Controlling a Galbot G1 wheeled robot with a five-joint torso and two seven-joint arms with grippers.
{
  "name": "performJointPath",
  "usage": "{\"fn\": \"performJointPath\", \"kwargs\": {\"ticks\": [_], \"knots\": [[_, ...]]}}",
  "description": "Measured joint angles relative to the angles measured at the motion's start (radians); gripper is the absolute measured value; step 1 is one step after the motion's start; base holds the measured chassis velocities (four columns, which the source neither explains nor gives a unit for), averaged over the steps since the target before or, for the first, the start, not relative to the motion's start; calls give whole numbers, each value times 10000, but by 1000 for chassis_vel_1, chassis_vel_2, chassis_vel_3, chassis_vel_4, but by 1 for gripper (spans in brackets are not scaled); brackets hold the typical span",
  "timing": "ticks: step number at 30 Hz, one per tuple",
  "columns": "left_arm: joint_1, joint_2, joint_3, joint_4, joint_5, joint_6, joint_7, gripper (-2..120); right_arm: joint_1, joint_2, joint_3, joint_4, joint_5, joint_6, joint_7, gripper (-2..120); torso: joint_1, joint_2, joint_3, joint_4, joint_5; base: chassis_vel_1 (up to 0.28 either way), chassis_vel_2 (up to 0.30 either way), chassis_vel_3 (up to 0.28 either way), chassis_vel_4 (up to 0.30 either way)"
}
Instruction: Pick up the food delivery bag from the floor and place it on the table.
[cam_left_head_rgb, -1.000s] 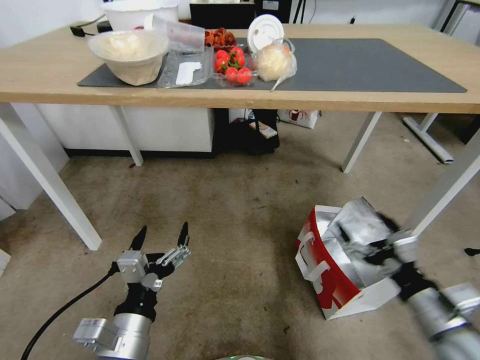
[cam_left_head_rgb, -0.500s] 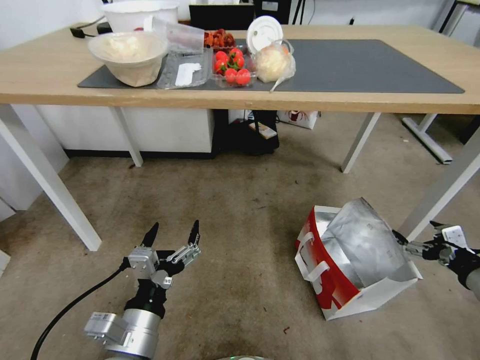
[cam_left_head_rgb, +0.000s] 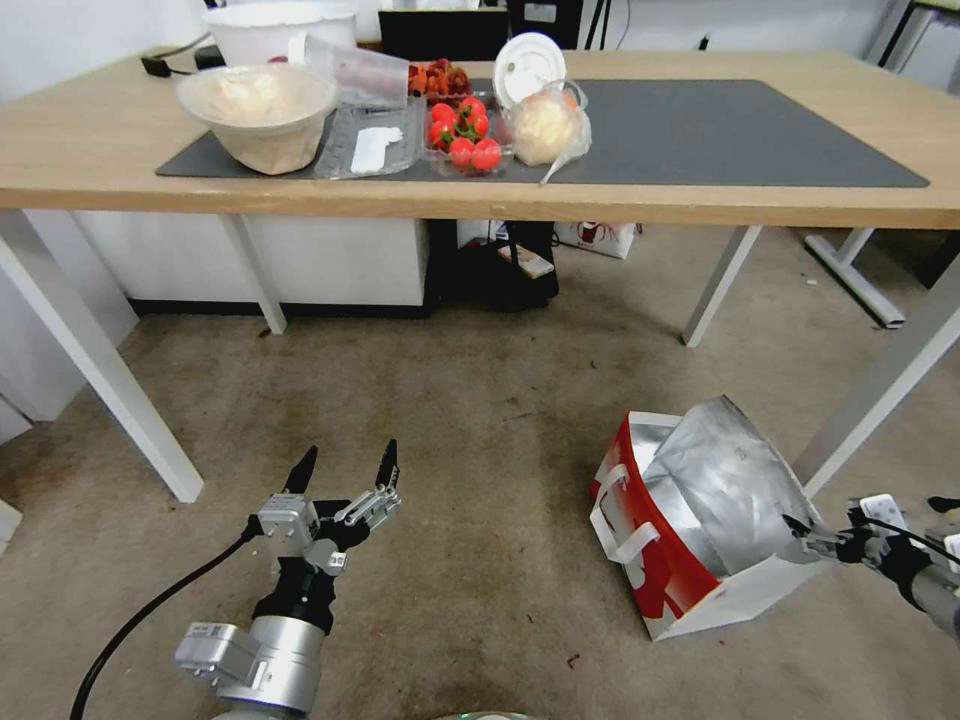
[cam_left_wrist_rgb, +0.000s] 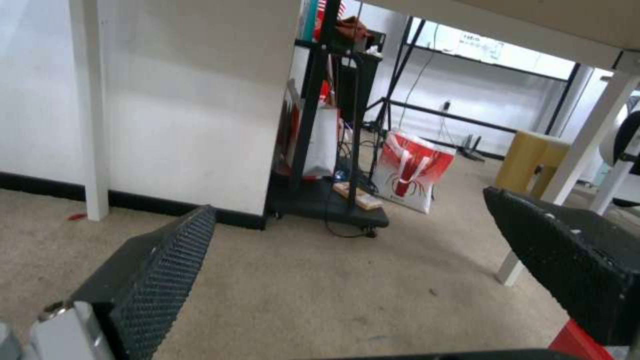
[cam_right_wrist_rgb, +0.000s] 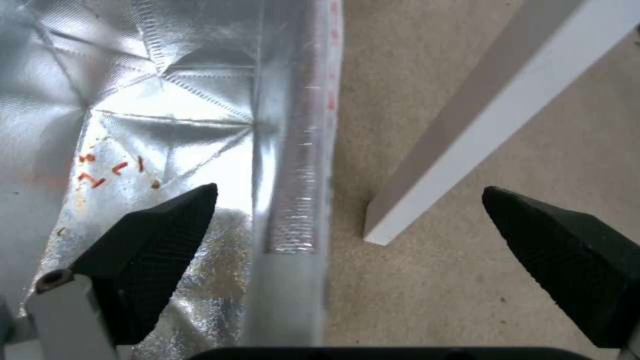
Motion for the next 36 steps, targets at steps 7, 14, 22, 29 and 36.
{"fn": "performJointPath", "kwargs": {"ticks": [7,14,22,29,36], "knots": [[-57,-20,-92,-23,-9,72,-18,100,501,-2,-572,-275,-20,-105,-127,100,1,2,0,1,0,0,0,0,0],[-18,-65,-203,-70,-24,76,-32,100,840,58,-1011,-438,-28,-359,-186,92,1,5,-1,2,0,0,0,0,0],[32,-115,-228,-140,-16,67,-50,100,739,163,-1035,-496,-63,-457,-122,73,1,7,-1,1,0,0,0,0,0],[198,-115,-185,-267,63,-50,-55,100,390,116,-711,-309,148,-459,-65,32,1,8,-1,1,0,0,0,0,0],[259,-11,-296,-344,32,-92,-56,100,271,137,-598,-201,184,-444,-53,11,1,9,-1,0,2,0,0,0,0]]}}
